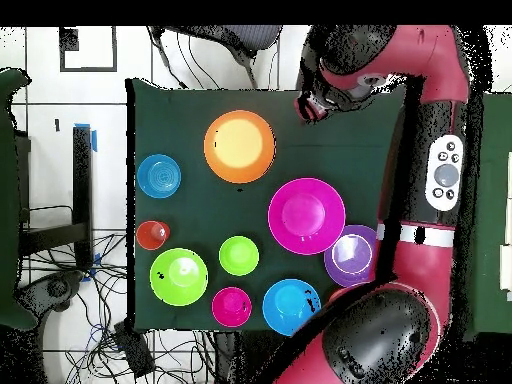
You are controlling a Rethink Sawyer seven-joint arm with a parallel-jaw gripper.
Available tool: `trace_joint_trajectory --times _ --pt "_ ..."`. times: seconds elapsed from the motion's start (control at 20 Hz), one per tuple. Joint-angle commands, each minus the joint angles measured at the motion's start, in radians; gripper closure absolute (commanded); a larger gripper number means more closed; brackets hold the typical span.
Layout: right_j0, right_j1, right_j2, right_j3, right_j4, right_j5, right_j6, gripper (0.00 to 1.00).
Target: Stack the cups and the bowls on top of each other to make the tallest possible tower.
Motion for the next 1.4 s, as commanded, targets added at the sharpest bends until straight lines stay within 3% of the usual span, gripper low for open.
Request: trace_joint_trajectory --times 0.05,0.3,0.4,0.45,0.5,0.55,0.6,0.7,0.95,1.0,1.4 --pt "0.027 -0.057 -0.116 0.123 0.051 -0.133 0.168 0.0" --pt "0.095 -0.024 -0.122 0.025 0.042 -0.104 0.174 0.0" --pt "0.068 -0.062 -0.157 0.114 0.083 -0.145 0.199 0.0" --pt "0.069 -0.064 -0.164 0.116 0.086 -0.147 0.2 0.0" --pt "0.099 -0.034 -0.154 0.043 0.065 -0.119 0.184 0.0" --pt "0.105 -0.03 -0.158 0.03 0.065 -0.116 0.179 0.0" --pt "0.082 -0.057 -0.18 0.098 0.092 -0.148 0.194 0.0" --pt "0.077 -0.031 -0.175 0.022 0.075 -0.118 0.145 0.0" --pt "0.113 -0.001 -0.177 -0.045 0.069 -0.103 0.144 0.0" --pt "0.108 -0.034 -0.199 0.034 0.103 -0.139 0.184 0.0" --pt "0.108 -0.024 -0.217 0.018 0.112 -0.156 0.174 0.0"
